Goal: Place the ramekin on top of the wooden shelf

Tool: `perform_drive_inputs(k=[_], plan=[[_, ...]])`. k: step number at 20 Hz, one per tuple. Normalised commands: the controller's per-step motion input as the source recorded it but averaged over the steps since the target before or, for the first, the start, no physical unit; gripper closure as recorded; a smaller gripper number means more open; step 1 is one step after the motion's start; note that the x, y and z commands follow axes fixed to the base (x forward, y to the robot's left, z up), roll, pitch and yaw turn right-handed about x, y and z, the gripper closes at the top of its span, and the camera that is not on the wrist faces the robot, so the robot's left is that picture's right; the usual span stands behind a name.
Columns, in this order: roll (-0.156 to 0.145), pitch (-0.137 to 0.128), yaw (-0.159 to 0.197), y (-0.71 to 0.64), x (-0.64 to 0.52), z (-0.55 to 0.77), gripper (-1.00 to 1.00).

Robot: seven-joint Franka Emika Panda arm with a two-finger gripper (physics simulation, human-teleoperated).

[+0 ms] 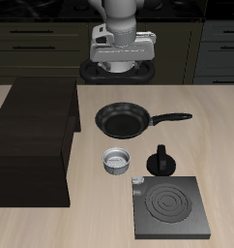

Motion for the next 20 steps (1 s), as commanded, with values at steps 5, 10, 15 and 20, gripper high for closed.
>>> perform_drive_inputs(k=[5,10,15,20], plan=[[-0.013,0.014,-0.001,-0.02,0.23,-0.08,-1.00],[0.003,0.004,-0.019,-0.02,0.24,0.01,-1.00],[0.009,-0.026,0.000,-0.05,0.30,0.06,-1.00],[-0.001,-0.007,-0.026,-0.15,0.41,0.11,-1.00]])
